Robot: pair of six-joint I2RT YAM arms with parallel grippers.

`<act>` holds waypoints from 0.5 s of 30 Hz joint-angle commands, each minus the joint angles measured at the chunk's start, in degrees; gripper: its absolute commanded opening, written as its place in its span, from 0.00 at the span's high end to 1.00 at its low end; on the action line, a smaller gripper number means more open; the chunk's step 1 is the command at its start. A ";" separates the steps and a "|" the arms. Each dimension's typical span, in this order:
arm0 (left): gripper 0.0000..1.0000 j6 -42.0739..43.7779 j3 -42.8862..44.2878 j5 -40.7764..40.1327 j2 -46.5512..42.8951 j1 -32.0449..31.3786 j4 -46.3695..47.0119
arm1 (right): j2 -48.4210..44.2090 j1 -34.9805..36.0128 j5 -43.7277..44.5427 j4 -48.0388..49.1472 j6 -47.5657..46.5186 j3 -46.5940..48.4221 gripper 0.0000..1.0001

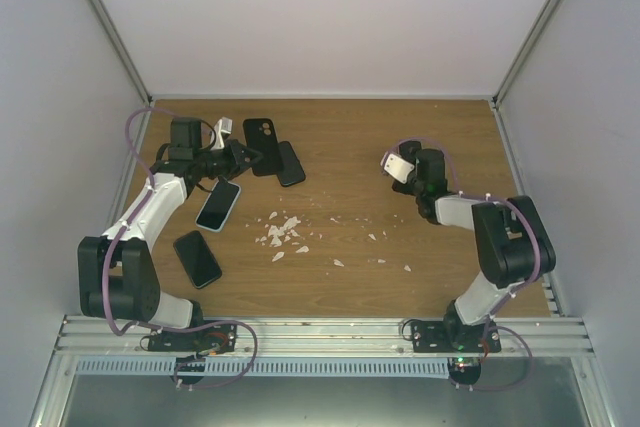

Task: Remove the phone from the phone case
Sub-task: Place the phone at the center of the board.

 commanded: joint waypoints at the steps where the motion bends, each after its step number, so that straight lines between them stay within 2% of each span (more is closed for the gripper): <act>1: 1.00 0.55 -0.86 0.49 -0.99 -0.40 3.27 | -4.10 -0.38 -4.00 -4.30 4.46 1.24 0.14; 7: 1.00 1.45 -0.23 1.33 -0.64 -1.17 3.07 | -8.00 -0.74 -6.75 -11.19 8.95 4.74 0.13; 15: 1.00 2.96 0.20 0.25 0.14 -5.81 5.11 | -15.64 -1.29 -17.04 -29.79 26.08 15.62 0.17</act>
